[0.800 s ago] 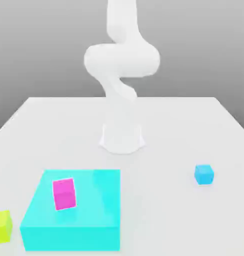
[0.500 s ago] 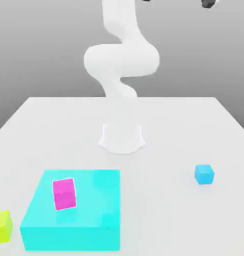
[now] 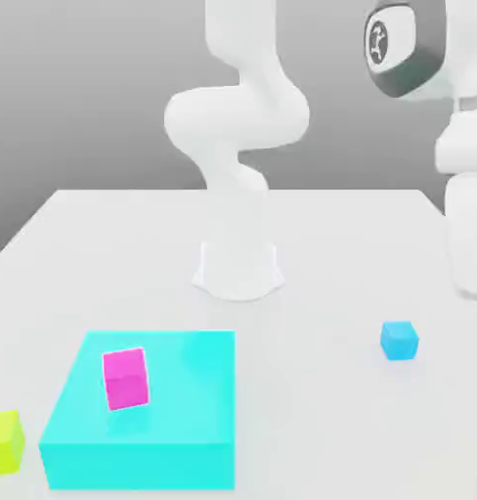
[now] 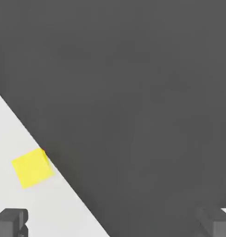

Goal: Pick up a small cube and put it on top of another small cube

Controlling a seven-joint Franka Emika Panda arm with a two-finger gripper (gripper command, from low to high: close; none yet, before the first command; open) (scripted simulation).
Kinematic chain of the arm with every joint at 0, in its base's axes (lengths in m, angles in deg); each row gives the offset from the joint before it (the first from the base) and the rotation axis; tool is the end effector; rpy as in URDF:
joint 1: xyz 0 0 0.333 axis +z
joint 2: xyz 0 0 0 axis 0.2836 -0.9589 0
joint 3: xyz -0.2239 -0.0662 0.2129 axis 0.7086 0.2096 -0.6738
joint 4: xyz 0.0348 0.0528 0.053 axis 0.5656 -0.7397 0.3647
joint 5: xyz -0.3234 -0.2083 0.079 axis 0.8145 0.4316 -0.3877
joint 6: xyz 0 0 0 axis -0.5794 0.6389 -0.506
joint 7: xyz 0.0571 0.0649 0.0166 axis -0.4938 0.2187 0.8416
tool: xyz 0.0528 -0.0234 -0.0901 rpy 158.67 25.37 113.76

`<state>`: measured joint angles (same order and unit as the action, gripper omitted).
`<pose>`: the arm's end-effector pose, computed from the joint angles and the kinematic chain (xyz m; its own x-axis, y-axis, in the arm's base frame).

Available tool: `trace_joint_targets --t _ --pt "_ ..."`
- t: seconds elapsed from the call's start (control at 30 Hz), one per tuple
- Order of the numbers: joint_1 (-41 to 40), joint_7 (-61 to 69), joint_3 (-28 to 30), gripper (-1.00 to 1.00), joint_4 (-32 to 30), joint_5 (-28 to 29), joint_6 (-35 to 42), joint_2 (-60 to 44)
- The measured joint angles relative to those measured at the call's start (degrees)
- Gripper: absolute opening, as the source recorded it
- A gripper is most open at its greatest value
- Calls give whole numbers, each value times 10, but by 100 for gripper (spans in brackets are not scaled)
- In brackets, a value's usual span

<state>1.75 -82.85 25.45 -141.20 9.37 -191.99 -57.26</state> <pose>0.5488 0.2247 0.3672 0.9587 0.1958 0.2062 0.2115 -0.9757 -0.0568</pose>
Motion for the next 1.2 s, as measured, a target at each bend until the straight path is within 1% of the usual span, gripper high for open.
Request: trace_joint_targets --t 0.3,0.43,0.47,0.67,0.83,1.03,1.2 --pt "42 78 -28 0 42 61 -32 -188" --pt "55 78 -20 0 62 79 -83 -271" --pt "56 77 -18 -100 65 81 -92 -283" --pt "56 77 -18 -100 67 81 -95 -289" --pt "46 83 -26 -100 45 67 -39 -210" --pt "-16 10 46 -100 -50 31 -12 -84" --pt "-69 -72 115 -100 -133 23 7 19"
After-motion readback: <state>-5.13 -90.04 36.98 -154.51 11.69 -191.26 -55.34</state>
